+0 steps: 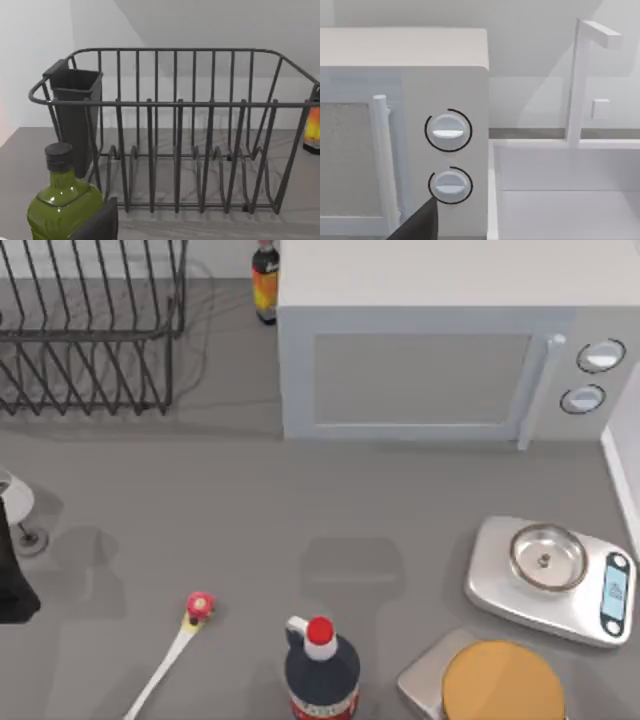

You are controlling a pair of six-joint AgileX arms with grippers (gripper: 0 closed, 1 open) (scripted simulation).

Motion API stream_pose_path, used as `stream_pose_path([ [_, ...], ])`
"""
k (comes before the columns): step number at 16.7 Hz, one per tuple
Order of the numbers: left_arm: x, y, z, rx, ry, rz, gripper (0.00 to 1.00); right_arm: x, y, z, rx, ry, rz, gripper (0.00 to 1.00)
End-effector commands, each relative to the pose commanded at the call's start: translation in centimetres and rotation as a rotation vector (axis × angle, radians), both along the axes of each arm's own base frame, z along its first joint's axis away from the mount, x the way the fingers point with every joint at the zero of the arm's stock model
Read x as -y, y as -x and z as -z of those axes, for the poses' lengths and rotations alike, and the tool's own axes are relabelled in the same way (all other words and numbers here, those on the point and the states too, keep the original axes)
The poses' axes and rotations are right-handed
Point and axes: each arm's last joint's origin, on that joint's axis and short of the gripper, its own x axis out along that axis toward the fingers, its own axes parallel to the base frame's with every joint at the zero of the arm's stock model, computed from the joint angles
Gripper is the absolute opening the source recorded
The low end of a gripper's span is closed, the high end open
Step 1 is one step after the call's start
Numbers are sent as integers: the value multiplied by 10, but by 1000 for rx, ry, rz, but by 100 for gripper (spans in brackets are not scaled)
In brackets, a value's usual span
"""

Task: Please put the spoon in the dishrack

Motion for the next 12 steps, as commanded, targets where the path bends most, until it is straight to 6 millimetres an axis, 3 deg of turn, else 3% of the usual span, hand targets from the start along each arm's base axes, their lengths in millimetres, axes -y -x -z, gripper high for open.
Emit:
stream_pose_path([
  [6,6,-1,-15,-106,7,60,100,0,0,0,0,0,0,100],
  [12,31,-29,-44,-605,-33,211,100,0,0,0,0,0,0,100],
])
